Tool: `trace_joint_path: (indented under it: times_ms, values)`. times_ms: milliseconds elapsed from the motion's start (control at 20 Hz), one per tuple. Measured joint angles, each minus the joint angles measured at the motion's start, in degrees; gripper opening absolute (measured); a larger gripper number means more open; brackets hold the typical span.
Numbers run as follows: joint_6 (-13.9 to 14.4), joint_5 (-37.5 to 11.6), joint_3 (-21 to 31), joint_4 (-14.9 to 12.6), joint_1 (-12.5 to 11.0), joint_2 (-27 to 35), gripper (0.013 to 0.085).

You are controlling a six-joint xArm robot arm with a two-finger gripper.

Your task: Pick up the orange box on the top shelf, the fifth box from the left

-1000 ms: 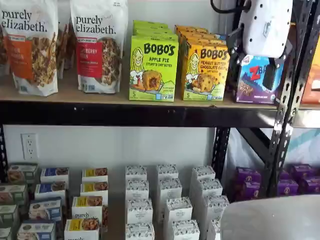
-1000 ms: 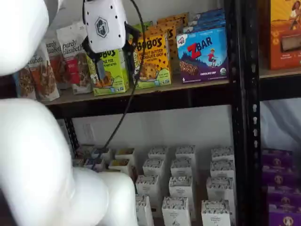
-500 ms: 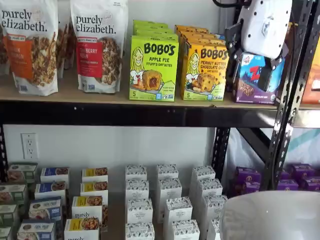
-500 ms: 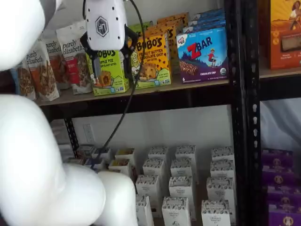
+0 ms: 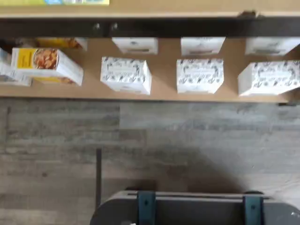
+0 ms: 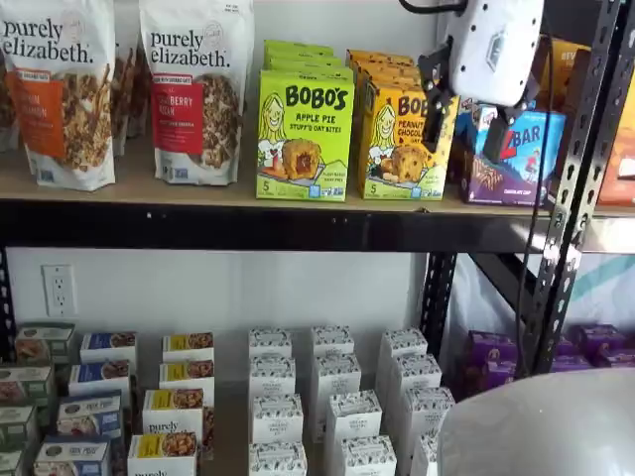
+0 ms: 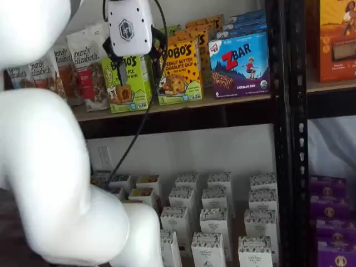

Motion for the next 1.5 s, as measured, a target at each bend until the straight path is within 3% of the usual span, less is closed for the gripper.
trace_joint_path:
  times_ms: [250,400,700,850,1000,1350,1500]
  values:
    - [0.10,-2.66,-1.27,-1.17,0.51,3.01,0.0850]
    - [-0.97,-3.26,-2.24,0.11,-0.87,4.84,0.0850]
    - [-1.68,-5.94,-2.91,-0.37,-1.23,6.88,0.0850]
    - [-1.09,-7.17,-3.37,-2.86,-0.10,7.94,0.0850]
    - [-1.30,-9.24,-2.72,-2.81,-0.31,7.90,0.0850]
    - [-4.18,-17.02,-0.49,-0.40,-3.04,6.32,0.0850]
    - [-5.23,-18.06,-1.57,-1.43,-4.09,7.28,0.0850]
